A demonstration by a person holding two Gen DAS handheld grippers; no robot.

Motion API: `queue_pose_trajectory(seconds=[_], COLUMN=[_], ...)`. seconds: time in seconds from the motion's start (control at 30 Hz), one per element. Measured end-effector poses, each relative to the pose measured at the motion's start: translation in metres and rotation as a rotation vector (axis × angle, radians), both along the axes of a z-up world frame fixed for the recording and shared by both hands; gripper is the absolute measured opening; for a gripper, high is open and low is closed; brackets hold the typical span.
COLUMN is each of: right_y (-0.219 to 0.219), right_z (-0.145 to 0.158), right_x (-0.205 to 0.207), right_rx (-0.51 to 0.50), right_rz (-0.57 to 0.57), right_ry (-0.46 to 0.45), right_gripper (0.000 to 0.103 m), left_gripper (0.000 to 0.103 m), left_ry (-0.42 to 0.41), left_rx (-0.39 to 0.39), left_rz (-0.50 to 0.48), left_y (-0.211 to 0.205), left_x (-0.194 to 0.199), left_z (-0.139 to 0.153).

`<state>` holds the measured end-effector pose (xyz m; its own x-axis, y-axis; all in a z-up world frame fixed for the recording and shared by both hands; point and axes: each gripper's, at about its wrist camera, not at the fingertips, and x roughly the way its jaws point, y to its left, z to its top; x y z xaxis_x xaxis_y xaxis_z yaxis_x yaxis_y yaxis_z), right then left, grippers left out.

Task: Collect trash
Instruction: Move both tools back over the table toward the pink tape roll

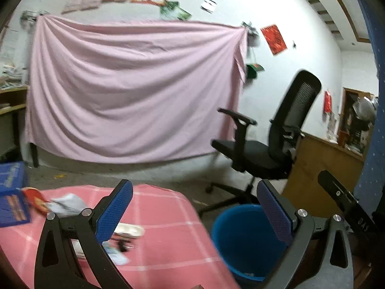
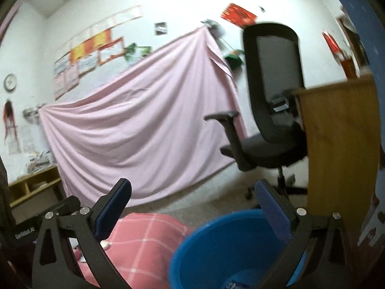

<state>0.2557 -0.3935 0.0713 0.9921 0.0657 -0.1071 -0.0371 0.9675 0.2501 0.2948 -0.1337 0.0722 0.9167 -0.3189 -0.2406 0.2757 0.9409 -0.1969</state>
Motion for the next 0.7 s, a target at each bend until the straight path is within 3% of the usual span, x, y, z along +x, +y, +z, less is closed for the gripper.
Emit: queue_pose_trajectory(seconds=[0.13, 0.37, 0.7], right_y=[0.033, 0.081, 0.154], right_z=[0.010, 0.010, 0.000], right_x=[-0.001, 0.002, 0.024], right_rx=[-0.061, -0.075, -0.137], right_rz=[0.032, 0.105, 0.227], right_ry=[-0.034, -0.041, 0.030], right_gripper=[0.103, 0.103, 0.103], left_gripper=[0.101, 0.101, 0.101], left_ry=[-0.033, -0.048, 0.089], left_rx=[0.005, 0.030, 0.042], left_rz=[0.082, 0.197, 0.244], left_y=[0.038, 0.101, 0.178], left_x=[-0.016, -0.035, -0.030], left_z=[0.003, -0.007, -0.043])
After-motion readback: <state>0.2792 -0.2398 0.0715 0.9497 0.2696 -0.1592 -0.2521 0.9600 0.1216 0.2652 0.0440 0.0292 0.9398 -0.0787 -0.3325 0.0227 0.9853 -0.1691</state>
